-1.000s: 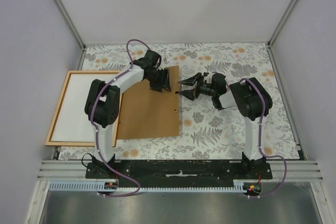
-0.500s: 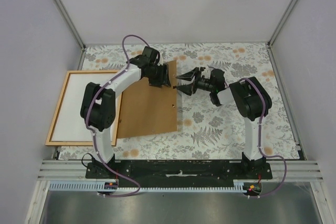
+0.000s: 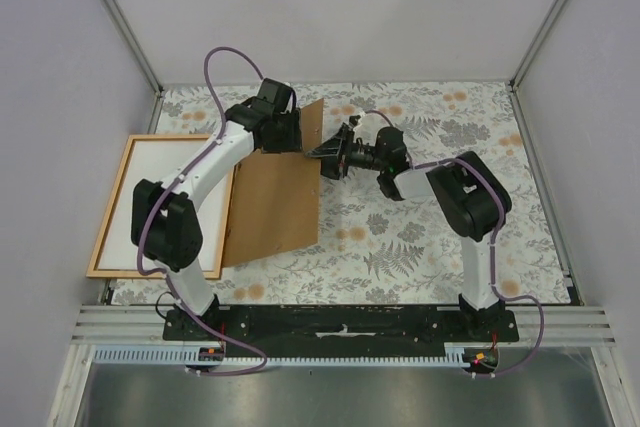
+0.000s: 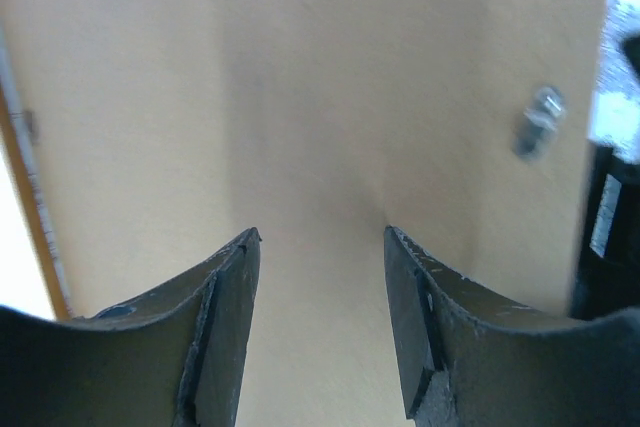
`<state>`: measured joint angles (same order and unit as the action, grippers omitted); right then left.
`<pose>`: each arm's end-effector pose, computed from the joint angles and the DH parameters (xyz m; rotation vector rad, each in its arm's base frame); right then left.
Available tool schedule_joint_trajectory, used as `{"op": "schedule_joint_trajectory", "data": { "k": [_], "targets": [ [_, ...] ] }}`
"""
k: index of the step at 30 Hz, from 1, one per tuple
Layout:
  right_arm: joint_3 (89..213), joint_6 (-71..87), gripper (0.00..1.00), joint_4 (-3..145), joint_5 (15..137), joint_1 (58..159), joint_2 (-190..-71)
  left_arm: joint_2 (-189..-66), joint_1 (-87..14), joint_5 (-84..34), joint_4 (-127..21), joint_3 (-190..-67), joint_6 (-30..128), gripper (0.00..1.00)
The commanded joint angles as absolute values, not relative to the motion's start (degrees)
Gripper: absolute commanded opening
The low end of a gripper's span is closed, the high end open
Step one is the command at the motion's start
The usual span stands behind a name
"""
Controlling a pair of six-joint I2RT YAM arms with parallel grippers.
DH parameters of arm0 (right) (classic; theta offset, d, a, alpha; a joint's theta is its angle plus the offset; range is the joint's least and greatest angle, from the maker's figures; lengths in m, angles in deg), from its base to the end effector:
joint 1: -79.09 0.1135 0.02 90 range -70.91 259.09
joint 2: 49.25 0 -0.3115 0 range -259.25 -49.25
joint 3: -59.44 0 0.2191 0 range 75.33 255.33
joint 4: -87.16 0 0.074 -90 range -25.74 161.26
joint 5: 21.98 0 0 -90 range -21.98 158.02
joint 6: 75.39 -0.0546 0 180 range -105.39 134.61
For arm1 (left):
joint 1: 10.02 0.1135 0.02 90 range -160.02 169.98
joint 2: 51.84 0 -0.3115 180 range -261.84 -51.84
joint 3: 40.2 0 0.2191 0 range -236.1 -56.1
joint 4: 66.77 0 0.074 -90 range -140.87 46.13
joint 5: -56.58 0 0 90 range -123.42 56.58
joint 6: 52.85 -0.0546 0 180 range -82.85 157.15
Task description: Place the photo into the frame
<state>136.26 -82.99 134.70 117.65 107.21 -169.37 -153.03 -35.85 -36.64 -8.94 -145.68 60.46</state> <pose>0.3727 0.2463 0.2408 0.3024 2.0803 2.2002 0.3391 -0.1608 0.3321 0.0322 2.5258 -0.2814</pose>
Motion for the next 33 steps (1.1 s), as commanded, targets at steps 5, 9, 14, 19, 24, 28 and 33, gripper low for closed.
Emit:
{"op": "schedule_joint_trajectory", "data": {
  "k": [5,9,14,19,24,28,33],
  "targets": [
    [143.0,-38.6,0.37,84.7,111.7,111.7,-152.2,-150.9,-32.9,-52.5,-5.9,-142.1,59.0,0.59],
    [149.2,-27.3,0.21,65.8,105.9,112.2,-153.6,-150.9,-31.0,-53.1,-5.9,-139.7,57.6,0.59],
    [150.4,-22.5,0.30,59.0,102.3,112.2,-154.0,-152.4,-30.0,-55.4,-5.4,-137.2,55.9,0.56],
    [150.0,-21.2,0.00,57.2,100.2,112.1,-152.4,-154.4,-28.7,-57.5,-6.0,-134.2,55.2,0.54],
    [146.2,-19.2,0.00,54.8,99.3,108.0,-146.3,-156.4,-28.0,-59.3,-6.7,-132.0,54.2,0.54],
    [141.7,-17.9,0.00,54.2,101.7,102.3,-140.5,-157.9,-25.8,-58.3,-7.9,-130.5,53.7,0.54],
    [138.5,-16.1,0.00,52.2,103.4,97.6,-134.3,-159.4,-24.0,-57.4,-8.9,-130.1,53.4,0.60]
  ]
}}
